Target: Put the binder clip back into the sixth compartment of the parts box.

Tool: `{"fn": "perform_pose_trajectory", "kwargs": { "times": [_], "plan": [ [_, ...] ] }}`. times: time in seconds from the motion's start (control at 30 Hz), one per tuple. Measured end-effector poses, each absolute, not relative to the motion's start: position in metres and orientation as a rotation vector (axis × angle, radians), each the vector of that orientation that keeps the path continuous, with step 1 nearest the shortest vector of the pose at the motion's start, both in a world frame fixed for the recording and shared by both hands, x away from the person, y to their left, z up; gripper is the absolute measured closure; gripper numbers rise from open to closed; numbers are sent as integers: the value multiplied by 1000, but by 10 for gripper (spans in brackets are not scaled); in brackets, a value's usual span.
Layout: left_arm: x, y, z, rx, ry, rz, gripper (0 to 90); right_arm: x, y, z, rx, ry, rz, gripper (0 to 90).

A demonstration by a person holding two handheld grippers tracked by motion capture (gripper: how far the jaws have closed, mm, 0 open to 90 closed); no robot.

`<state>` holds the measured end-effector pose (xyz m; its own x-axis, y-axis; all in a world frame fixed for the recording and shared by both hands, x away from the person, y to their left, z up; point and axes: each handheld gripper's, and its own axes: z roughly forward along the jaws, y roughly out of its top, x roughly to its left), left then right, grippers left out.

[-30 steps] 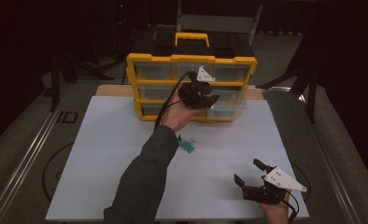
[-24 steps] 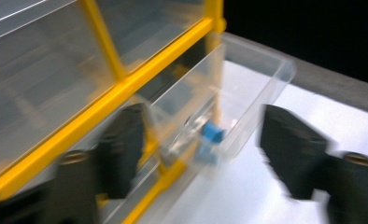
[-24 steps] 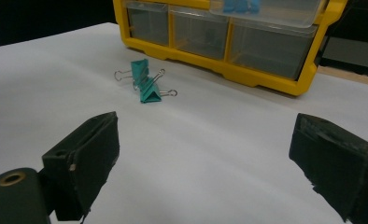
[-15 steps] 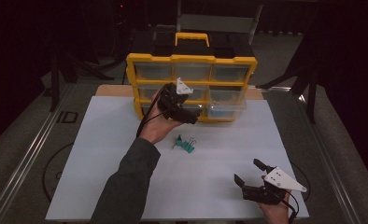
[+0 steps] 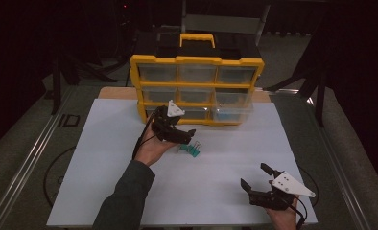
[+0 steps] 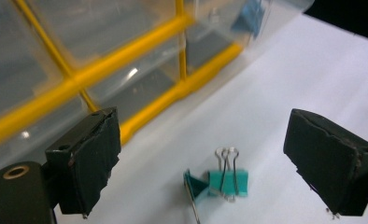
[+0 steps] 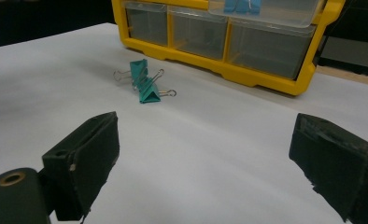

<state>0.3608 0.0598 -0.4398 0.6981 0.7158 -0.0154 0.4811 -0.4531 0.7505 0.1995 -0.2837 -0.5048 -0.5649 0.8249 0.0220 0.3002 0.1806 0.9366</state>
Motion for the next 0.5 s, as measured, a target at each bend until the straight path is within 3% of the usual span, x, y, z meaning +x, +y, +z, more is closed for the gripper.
{"fn": "perform_pose_trajectory", "kwargs": {
  "times": [0.5],
  "plan": [
    [355,63,-485,2219,967,308,140,199,-283,-505,1056,1962,1377,85]
  ]
}}
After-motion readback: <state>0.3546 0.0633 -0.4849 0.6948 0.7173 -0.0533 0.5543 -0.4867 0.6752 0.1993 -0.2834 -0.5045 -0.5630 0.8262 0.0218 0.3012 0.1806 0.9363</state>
